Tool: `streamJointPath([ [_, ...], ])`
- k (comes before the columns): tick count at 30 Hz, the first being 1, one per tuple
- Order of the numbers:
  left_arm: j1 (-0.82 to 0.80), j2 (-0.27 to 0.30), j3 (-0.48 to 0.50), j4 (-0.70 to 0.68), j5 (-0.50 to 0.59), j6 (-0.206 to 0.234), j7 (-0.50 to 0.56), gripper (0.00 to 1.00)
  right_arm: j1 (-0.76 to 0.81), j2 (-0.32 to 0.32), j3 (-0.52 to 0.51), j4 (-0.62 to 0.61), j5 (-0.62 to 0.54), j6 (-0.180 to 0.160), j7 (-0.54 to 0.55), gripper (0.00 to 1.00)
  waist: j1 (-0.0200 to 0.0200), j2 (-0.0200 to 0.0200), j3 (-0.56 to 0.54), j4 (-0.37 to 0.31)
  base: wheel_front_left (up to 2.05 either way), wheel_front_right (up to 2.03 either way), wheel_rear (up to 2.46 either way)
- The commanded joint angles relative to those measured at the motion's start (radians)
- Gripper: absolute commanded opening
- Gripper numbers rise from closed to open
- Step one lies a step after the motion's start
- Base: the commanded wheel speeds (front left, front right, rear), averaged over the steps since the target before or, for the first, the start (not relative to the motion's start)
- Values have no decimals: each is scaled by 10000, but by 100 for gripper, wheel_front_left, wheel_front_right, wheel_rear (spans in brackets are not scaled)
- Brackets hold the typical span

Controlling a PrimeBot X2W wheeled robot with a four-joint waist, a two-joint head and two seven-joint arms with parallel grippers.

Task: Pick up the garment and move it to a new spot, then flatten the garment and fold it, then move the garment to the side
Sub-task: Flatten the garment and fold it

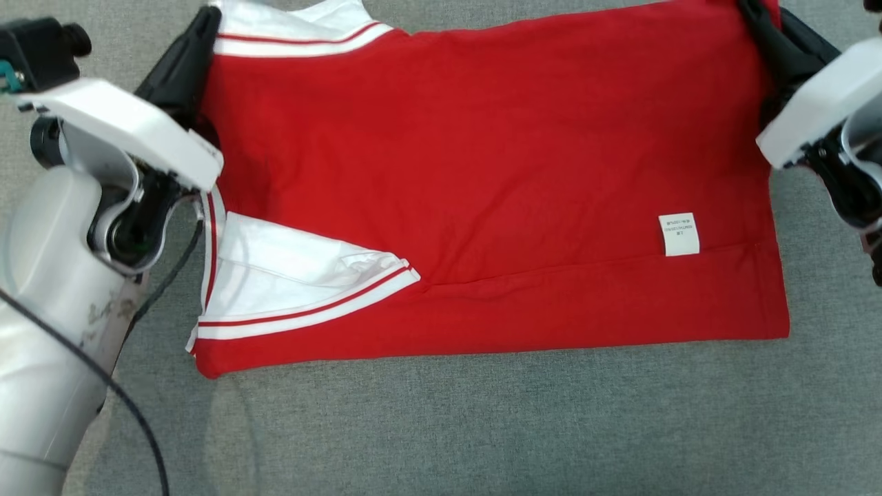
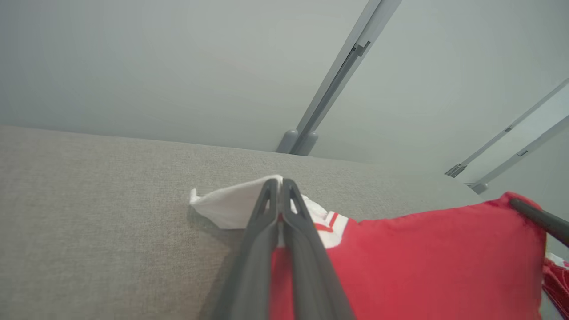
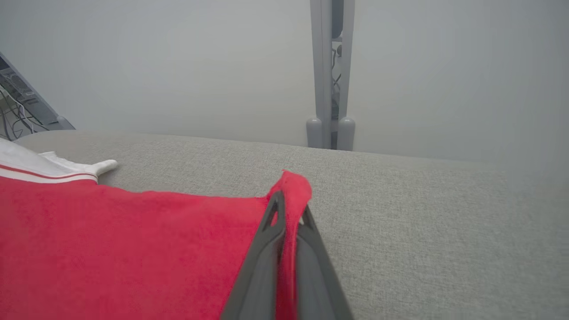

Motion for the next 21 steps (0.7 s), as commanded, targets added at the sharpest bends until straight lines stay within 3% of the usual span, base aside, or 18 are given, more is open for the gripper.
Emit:
streamJointPath([
  [1, 354, 227, -22, -374, -185, -5, -114, 0, 296, -255, 165, -294, 56, -6, -279, 0, 0, 0, 7, 4, 0, 0, 0],
  [6, 1971, 984, -34, -2185, -814, -7, -590, 0, 1409, -1134, 744, -1688, 150, -6, -1167, 0, 0, 0, -14, -42, 0, 0, 0],
  [12, 3923, 1787, 211, -3583, -1055, 190, -1238, 0, 3031, -1649, 601, -2638, 419, -6, -1693, 0, 0, 0, -82, -67, 0, 0, 0],
  [21, 5605, 2102, 375, -4711, -1411, 589, -1520, 0, 4972, -1330, -657, -3161, 555, -6, -1946, 0, 0, 0, -243, -127, 0, 0, 0],
])
